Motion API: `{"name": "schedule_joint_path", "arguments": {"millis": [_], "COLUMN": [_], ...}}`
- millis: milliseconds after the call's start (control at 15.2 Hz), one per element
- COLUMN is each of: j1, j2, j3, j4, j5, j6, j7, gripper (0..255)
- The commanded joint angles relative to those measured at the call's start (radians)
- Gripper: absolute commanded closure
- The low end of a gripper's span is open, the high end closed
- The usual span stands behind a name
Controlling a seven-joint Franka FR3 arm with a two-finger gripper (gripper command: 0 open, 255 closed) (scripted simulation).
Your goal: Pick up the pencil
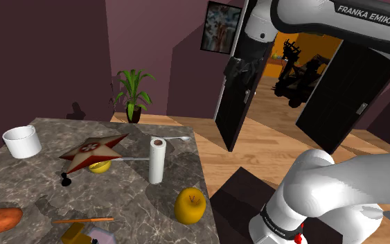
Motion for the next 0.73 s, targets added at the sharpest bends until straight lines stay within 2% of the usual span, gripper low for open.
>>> {"name": "schedule_joint_path", "arguments": {"millis": [0,660], "j1": [0.000,0.092], "j2": [0.000,0.207], "j3": [0.000,0.111], "j4": [0.000,-0.037], "j5": [0.000,0.022], "j6": [0.000,0.213], "j7": [0.000,-0.001], "gripper": [0,0]}}
